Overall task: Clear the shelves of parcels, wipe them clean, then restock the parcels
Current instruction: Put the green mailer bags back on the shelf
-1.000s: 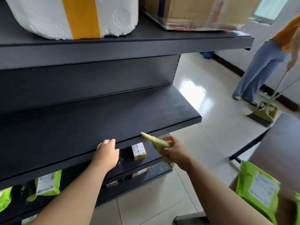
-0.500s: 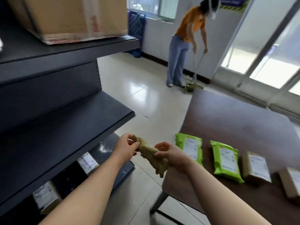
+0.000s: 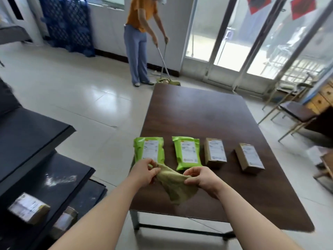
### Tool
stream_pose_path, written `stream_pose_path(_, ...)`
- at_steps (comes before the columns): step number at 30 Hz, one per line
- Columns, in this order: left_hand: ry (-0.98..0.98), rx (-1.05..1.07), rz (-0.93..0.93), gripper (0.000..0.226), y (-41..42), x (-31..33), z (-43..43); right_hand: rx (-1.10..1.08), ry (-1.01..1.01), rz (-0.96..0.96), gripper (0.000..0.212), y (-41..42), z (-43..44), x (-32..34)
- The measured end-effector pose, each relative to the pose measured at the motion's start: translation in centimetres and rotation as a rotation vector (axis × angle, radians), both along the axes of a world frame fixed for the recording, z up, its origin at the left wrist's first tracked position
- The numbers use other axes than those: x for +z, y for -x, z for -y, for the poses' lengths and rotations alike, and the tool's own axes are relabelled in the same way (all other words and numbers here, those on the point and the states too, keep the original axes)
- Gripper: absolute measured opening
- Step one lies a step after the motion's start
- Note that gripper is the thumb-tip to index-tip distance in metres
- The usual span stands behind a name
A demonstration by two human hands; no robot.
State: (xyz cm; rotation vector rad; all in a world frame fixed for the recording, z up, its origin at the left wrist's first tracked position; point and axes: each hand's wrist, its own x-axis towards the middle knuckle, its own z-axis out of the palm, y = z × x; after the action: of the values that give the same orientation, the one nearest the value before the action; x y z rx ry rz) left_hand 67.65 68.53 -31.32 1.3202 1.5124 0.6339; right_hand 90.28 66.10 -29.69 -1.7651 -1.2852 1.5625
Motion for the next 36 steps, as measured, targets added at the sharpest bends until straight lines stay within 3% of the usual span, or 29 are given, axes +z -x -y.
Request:
stream_pose_path(8,0.018,-0.135,-0.243,0.003,-10.8,-5.5,-0.1,-0.074,0.013,0.221,0.027,-9.4,1.5,-5.3)
stream_pose_path(14,0.126,-0.242,-0.254,0.032,-15.2,-8.7,0.6,0.022,0.021,0.360,0.030,-12.2,1.3,-9.1)
stream_pose_path(17,0.159,-0.193,-0.258,0.042,-15.8,-8.8,0.5,0.059,0.017,0.355,0.036,-12.9,0.4,-9.7)
stream_pose_path(28,0.061,0.191,-0.543,0.053,-10.1,-5.8,-2.8,0.017,-0.174,0.377,0.058,-9.2,-5.5,-7.3)
stream_pose_path(36,0.122,0.282,-0.680,0.073,-7.2,-6.8,-6.1,0.040,-0.189,0.492,0.072,-5.4,-9.1,-8.6)
